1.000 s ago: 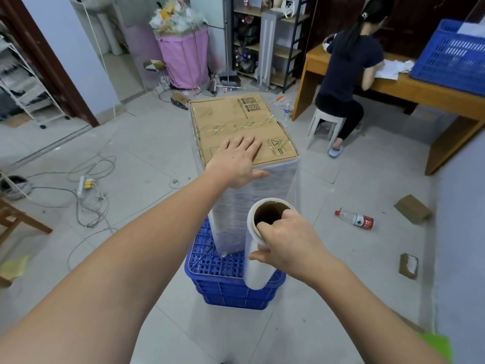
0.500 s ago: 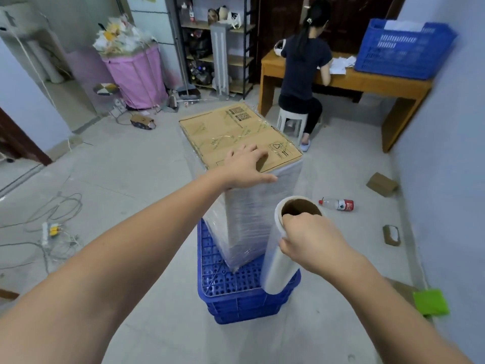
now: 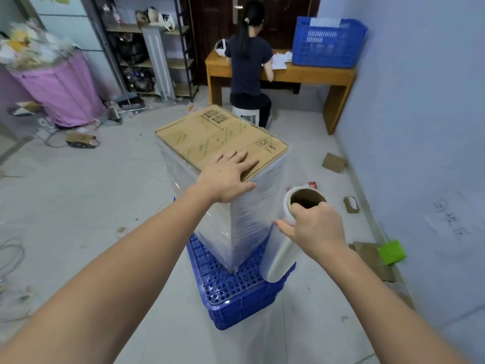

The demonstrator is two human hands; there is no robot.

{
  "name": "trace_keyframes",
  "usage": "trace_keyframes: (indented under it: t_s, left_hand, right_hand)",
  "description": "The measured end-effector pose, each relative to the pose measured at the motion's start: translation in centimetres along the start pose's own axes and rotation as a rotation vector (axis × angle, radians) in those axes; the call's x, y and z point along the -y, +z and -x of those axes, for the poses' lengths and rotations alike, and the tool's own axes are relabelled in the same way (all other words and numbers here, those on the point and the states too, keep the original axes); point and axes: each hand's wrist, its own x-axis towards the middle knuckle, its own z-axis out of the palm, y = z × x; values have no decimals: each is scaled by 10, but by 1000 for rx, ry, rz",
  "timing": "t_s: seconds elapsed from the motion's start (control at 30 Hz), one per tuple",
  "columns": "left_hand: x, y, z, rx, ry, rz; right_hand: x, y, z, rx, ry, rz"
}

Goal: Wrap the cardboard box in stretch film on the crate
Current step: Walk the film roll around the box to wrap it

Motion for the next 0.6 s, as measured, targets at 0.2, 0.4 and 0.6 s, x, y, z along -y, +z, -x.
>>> trace_keyframes:
  t_s: [0.2,0.4,0.6]
  left_hand:
    - [-5,0,-1,4,-13,20]
    - [-6,4,2,-12,-21,43]
    - [-7,1,5,-35,-23,38]
  right_hand:
    - [14,-8,14,-32,-159,-111]
    - [39,-8,19,31,-318,-208]
    - [49,-7,16,86,-396,-157]
